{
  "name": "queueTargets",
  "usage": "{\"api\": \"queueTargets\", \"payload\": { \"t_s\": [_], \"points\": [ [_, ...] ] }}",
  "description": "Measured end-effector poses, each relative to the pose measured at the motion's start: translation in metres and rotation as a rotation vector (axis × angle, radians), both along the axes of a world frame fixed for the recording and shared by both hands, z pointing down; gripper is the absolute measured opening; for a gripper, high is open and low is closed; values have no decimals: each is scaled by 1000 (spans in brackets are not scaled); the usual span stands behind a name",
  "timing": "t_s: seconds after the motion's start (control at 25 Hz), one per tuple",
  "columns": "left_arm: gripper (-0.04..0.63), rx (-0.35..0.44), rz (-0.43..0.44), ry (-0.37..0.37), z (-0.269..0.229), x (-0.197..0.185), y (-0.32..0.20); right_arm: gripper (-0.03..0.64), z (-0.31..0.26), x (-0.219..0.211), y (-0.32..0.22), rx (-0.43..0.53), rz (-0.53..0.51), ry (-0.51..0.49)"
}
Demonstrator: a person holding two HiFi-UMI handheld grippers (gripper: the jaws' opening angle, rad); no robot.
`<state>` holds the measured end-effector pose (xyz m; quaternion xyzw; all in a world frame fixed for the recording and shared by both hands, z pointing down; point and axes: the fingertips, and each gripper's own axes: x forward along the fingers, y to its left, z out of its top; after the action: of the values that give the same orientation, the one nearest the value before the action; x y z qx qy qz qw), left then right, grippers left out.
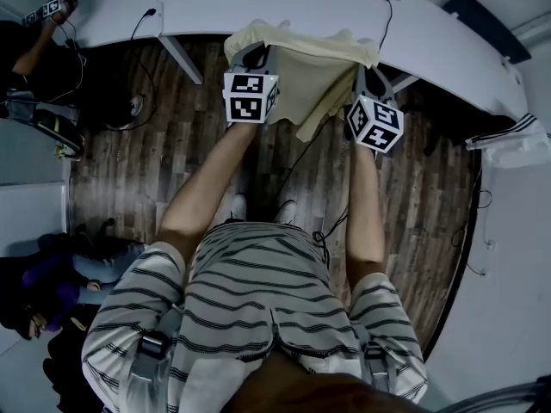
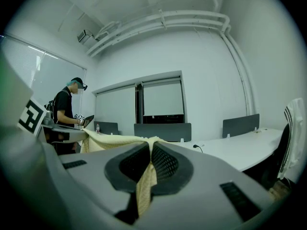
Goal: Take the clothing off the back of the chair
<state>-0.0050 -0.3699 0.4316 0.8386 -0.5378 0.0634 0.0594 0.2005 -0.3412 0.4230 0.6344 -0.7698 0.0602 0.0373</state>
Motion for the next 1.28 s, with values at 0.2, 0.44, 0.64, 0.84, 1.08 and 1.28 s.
{"api": "queueTargets", "payload": {
  "t_s": [0.2,0.44,0.64,0.84,1.08,1.28],
  "points": [
    [25,13,2,4,-5,-2,3,25,-10,-2,2,20,4,4],
    [25,36,7,16,-18,-3,12,25,-20,-2,11,44,12,-2],
    [25,55,7,30,-31,-4,17,25,-29,-3,17,60,17,-7],
    [25,69,3,38,-39,-8,22,25,-37,-6,22,81,20,-6],
    [25,89,0,47,-50,-10,29,25,-47,-8,28,103,25,-15],
    [25,109,6,55,-62,-12,33,25,-57,-10,33,124,32,-20]
  ]
}}
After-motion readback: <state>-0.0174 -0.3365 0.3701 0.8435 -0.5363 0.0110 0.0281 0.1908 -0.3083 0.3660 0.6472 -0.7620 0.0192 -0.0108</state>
